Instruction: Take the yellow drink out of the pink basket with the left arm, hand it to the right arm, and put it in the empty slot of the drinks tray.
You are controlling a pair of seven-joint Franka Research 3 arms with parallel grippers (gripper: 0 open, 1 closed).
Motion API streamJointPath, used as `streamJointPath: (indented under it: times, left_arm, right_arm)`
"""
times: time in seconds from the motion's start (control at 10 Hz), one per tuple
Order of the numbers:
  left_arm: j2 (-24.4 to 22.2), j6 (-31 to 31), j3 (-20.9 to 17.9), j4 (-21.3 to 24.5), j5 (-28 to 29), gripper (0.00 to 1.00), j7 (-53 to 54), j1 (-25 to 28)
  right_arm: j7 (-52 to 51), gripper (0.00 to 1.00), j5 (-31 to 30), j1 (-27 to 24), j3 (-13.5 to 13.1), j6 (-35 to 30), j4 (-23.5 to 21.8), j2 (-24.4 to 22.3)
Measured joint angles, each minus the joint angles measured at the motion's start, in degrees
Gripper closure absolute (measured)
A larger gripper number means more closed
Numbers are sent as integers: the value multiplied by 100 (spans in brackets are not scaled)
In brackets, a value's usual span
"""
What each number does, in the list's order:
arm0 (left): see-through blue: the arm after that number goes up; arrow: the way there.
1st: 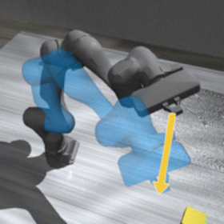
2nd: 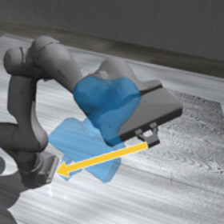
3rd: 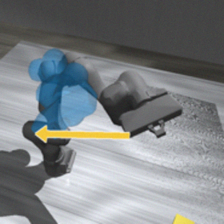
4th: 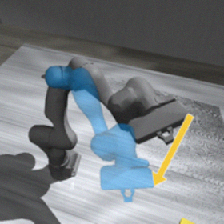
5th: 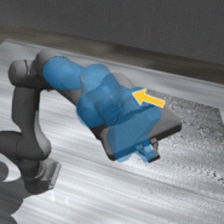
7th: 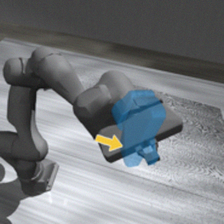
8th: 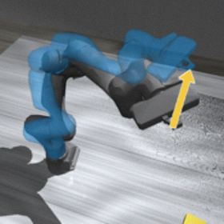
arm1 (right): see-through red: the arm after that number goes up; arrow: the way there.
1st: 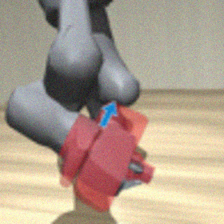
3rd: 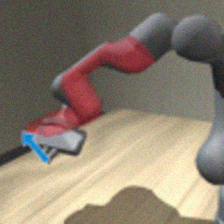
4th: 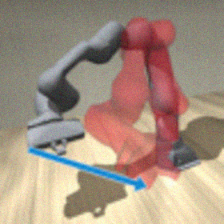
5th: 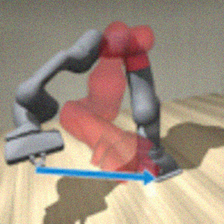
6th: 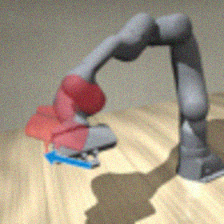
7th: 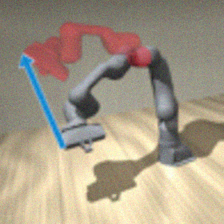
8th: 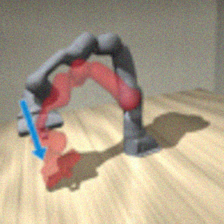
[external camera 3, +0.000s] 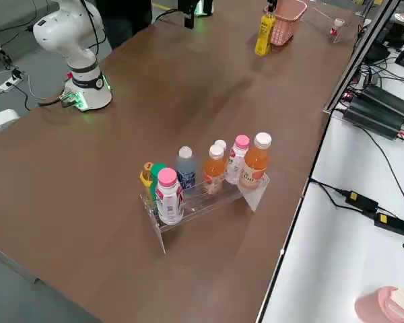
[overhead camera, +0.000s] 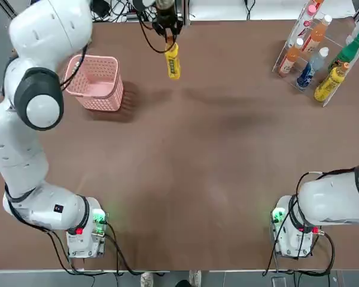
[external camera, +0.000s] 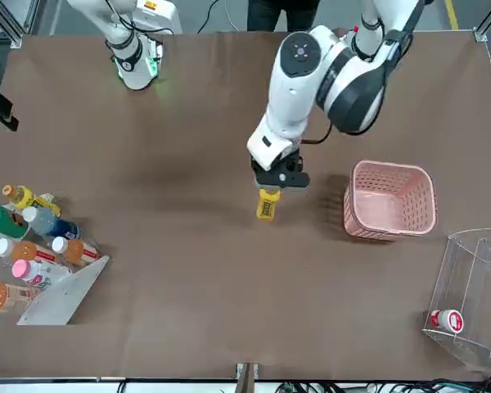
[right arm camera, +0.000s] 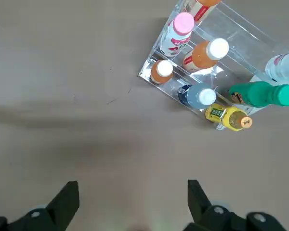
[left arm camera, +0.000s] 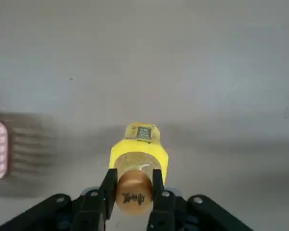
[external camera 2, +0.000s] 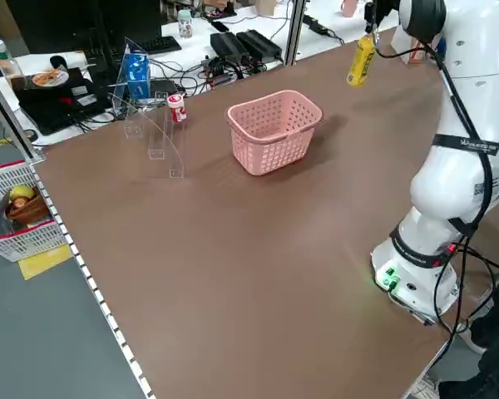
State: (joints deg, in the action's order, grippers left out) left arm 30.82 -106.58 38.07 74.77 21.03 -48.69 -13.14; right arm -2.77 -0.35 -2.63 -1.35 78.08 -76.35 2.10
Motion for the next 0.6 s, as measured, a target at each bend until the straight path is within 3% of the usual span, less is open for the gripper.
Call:
streamJointPath:
  times: [0.6]
  left_arm:
    - [687, -459, 63, -24, 721, 67, -389, -151]
  right_arm:
    - [0, 0, 0, 0, 0, 0, 0, 0]
